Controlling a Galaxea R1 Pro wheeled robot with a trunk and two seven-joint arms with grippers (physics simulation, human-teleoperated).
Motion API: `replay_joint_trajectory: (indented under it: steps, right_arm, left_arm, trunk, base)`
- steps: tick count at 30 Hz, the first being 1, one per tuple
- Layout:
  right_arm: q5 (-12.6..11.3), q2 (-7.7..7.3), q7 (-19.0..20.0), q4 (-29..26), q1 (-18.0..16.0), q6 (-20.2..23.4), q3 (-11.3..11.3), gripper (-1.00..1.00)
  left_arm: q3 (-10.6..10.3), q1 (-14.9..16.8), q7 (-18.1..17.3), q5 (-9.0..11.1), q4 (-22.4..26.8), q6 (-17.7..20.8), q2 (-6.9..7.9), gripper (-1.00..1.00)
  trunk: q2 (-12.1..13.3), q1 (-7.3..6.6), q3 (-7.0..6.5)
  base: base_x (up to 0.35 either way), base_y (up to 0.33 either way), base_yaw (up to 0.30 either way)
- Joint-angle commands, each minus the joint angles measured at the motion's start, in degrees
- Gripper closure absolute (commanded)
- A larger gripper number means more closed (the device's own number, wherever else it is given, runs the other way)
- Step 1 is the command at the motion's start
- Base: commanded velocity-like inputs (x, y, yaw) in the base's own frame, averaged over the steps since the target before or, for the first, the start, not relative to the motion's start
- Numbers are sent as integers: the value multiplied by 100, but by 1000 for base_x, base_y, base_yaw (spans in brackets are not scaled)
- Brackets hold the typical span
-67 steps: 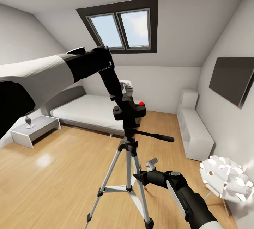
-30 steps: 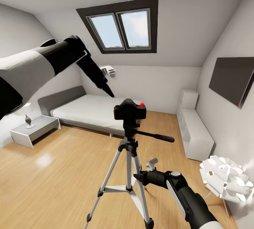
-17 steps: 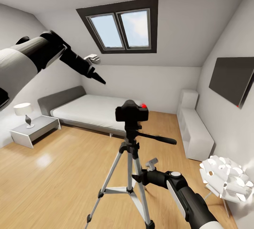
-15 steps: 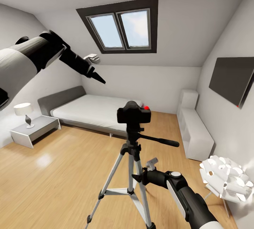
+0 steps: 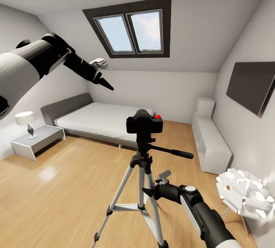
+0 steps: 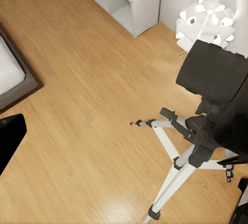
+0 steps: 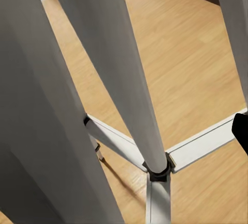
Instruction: Attach the digital camera to the camera tripod in the bedroom.
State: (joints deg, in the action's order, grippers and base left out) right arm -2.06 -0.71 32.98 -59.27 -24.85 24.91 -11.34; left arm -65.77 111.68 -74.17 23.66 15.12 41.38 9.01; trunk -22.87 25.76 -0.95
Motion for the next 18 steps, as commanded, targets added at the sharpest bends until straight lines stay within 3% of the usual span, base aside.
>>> replay_joint_trajectory:
  steps: [1,8,12,18]
  right_arm:
    - [-22,-5,2,-6,-2,36,-9,-100]
    - [-26,-25,11,-16,3,26,-4,-100]
    - [-30,-75,20,-63,34,14,3,-100]
    - [-31,-132,21,-234,273,-113,16,-100]
  left_arm:
    - [-33,4,-7,35,9,54,5,-100]
    - [-31,-12,-9,34,7,55,14,-100]
    - [-10,-109,2,48,2,56,94,-100]
    - [1,-215,6,65,1,64,159,-100]
  trunk:
    - [-4,2,3]
    - [-4,2,3]
    - [-4,2,3]
    - [-4,2,3]
  base:
    - [0,0,0]
    - [0,0,0]
    - [0,0,0]
    - [0,0,0]
